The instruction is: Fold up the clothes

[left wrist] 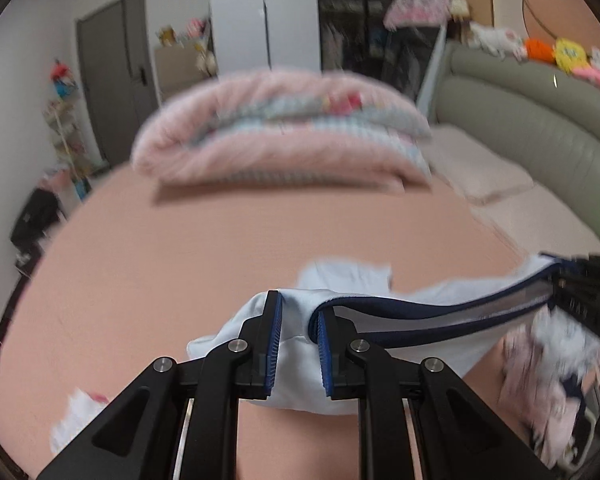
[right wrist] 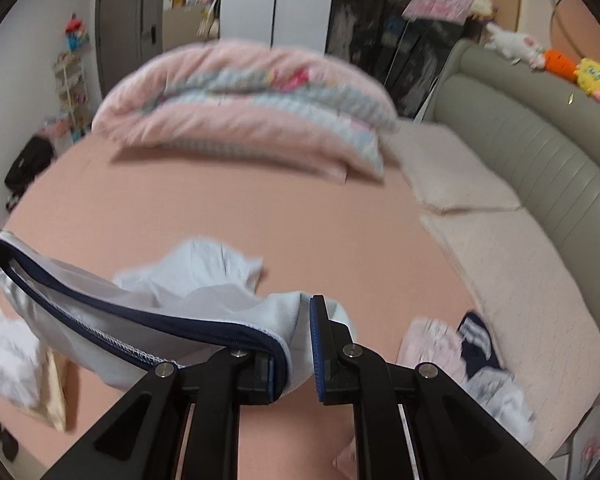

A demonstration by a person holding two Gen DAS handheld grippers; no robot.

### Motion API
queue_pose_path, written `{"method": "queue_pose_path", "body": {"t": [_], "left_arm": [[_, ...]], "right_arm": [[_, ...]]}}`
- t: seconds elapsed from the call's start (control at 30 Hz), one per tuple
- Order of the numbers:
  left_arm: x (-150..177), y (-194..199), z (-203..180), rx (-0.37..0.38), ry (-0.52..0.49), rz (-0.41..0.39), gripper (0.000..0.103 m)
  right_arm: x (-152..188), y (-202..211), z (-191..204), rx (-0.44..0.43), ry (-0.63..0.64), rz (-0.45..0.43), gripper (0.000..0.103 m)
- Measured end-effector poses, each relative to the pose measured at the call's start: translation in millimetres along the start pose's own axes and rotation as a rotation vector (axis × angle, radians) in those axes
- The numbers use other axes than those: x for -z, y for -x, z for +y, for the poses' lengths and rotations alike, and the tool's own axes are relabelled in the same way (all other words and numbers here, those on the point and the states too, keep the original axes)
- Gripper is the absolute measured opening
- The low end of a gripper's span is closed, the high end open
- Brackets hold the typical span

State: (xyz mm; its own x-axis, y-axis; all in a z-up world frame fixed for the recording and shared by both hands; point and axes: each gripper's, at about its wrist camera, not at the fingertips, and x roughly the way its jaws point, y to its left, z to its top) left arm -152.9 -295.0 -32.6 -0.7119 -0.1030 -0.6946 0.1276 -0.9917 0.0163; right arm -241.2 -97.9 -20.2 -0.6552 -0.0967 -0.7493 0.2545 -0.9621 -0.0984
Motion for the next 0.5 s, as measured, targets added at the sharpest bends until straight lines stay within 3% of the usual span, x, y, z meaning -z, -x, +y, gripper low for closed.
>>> {"method": "queue_pose_path", "body": {"t": [0.17, 0.5], "left_arm": [[58.0, -23.1, 1.7, 0.052, 0.035, 0.11, 0.015], [113.0, -8.0, -11.3, 0.131, 0.073, 0.134, 0.015]], "right_arm": [[42.2, -14.8, 0.6, -0.018, 0.015, 0.078, 0.011], [119.5, -34.8, -2.5, -0.062, 0.023, 0.206, 0.011]]}}
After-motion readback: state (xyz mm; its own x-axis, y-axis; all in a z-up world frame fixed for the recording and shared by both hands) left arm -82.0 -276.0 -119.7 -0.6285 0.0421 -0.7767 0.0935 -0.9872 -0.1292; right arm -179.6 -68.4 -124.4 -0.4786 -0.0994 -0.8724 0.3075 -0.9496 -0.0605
